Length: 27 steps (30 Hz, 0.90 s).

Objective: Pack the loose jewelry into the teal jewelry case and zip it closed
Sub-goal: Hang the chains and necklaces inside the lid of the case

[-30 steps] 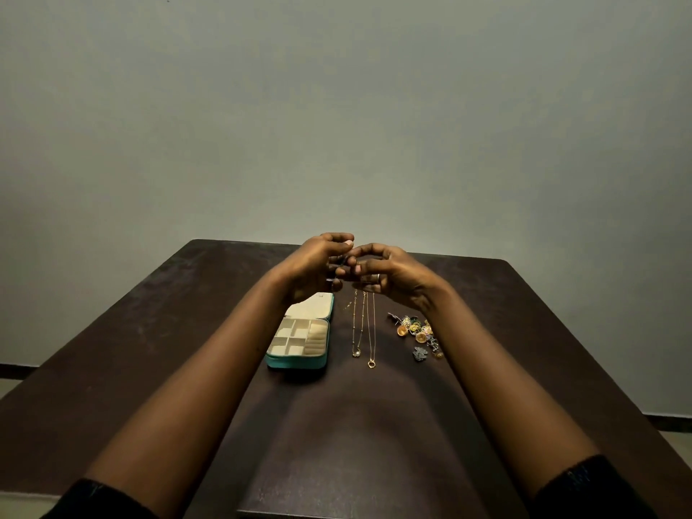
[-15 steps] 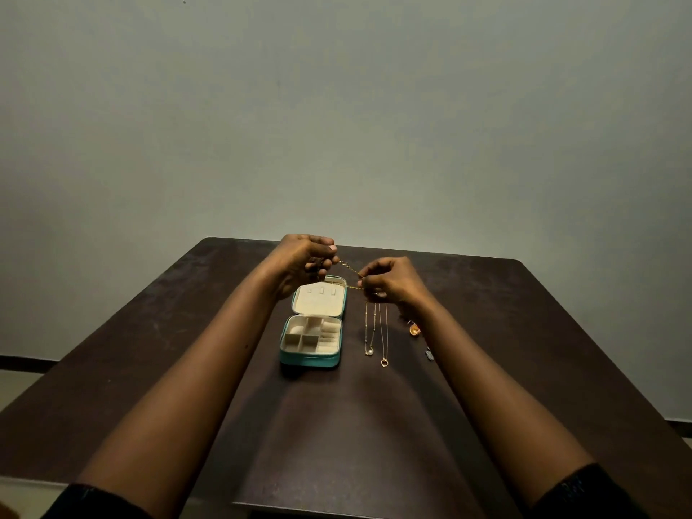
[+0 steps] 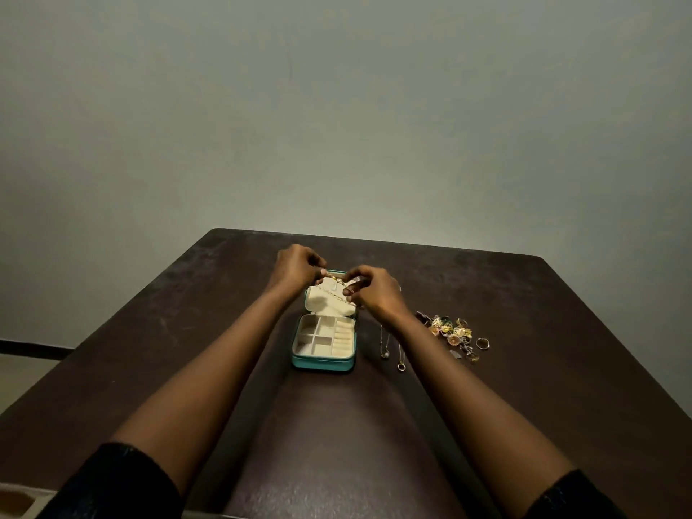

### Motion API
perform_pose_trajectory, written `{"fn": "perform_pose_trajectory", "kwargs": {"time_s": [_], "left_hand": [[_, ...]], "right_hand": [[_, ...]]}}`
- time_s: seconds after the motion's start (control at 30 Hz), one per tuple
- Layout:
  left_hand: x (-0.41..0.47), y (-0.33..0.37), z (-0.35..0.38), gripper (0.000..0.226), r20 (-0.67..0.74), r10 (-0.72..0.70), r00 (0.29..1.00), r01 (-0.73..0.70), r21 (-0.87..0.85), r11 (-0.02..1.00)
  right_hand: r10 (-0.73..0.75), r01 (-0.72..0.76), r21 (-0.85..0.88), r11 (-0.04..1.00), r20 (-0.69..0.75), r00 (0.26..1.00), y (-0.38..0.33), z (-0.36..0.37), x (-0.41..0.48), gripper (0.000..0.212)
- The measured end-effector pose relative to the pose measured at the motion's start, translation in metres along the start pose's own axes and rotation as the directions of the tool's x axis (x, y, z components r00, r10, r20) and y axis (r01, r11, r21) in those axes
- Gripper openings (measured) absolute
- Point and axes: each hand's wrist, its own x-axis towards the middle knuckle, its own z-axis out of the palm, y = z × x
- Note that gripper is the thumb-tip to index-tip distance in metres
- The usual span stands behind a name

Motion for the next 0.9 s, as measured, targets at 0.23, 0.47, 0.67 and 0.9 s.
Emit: {"fn": "perform_pose_trajectory", "kwargs": {"time_s": [0.23, 0.47, 0.67, 0.9], "left_hand": [[0.039, -0.015, 0.004, 0.018, 0.089, 0.175, 0.981, -0.195, 0.34, 0.92], [0.066, -0.032, 0.013, 0.017, 0.237, 0.099, 0.966, -0.192, 0.409, 0.892], [0.08, -0.04, 0.023, 0.021, 0.316, 0.174, 0.933, -0.311, 0.458, 0.833], [0.079, -0.055, 0.042, 0.019, 0.315, 0.276, 0.908, -0.409, 0.521, 0.749]], "right_hand": [[0.158, -0.147, 0.126, 0.981, -0.083, 0.984, -0.001, 0.035, 0.015, 0.02], [0.118, -0.142, -0.152, 0.978, -0.155, 0.981, 0.003, 0.062, 0.022, 0.021], [0.097, -0.134, -0.223, 0.966, -0.171, 0.98, 0.006, 0.073, 0.019, 0.023], [0.107, -0.138, -0.235, 0.962, -0.141, 0.984, 0.003, 0.077, 0.021, 0.027]]}}
